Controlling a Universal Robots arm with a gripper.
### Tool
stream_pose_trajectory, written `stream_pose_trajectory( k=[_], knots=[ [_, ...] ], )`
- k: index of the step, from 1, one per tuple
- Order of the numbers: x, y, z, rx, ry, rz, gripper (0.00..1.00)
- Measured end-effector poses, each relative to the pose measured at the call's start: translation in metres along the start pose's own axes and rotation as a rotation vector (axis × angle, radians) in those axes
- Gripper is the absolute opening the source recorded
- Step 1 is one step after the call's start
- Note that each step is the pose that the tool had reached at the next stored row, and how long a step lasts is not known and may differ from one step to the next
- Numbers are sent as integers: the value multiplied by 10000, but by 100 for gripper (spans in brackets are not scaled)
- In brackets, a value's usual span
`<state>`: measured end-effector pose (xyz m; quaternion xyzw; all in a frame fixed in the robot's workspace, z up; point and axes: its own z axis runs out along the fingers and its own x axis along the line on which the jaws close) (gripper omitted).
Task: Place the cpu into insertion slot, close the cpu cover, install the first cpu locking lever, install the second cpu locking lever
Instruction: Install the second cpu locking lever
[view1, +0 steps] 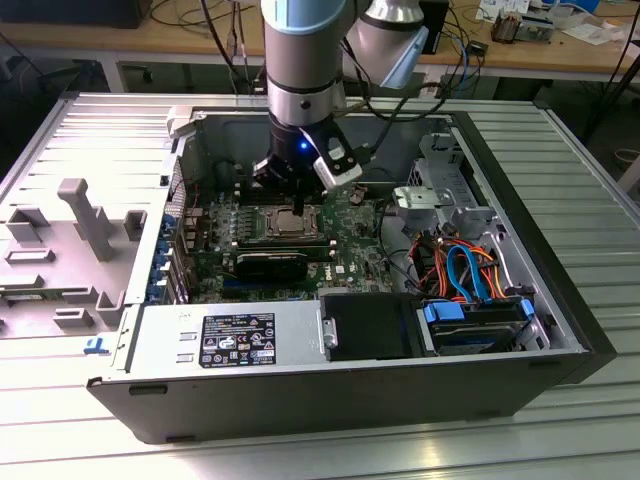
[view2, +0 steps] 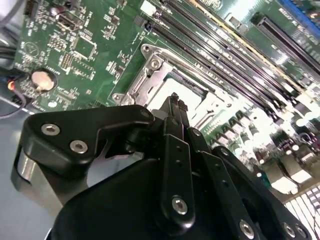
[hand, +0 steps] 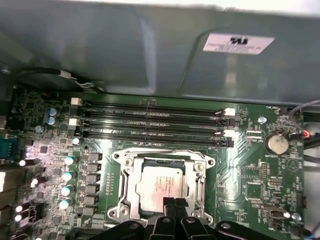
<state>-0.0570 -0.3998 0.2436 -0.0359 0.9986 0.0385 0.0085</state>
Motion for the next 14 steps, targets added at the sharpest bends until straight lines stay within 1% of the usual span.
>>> stream_pose_trajectory(
  k=[3,7,14],
  knots=[
    [-3,8,-105,1,3,1,11],
    [-15,22,-296,1,25,3,11],
    [-16,22,-301,2,28,2,11]
  ],
)
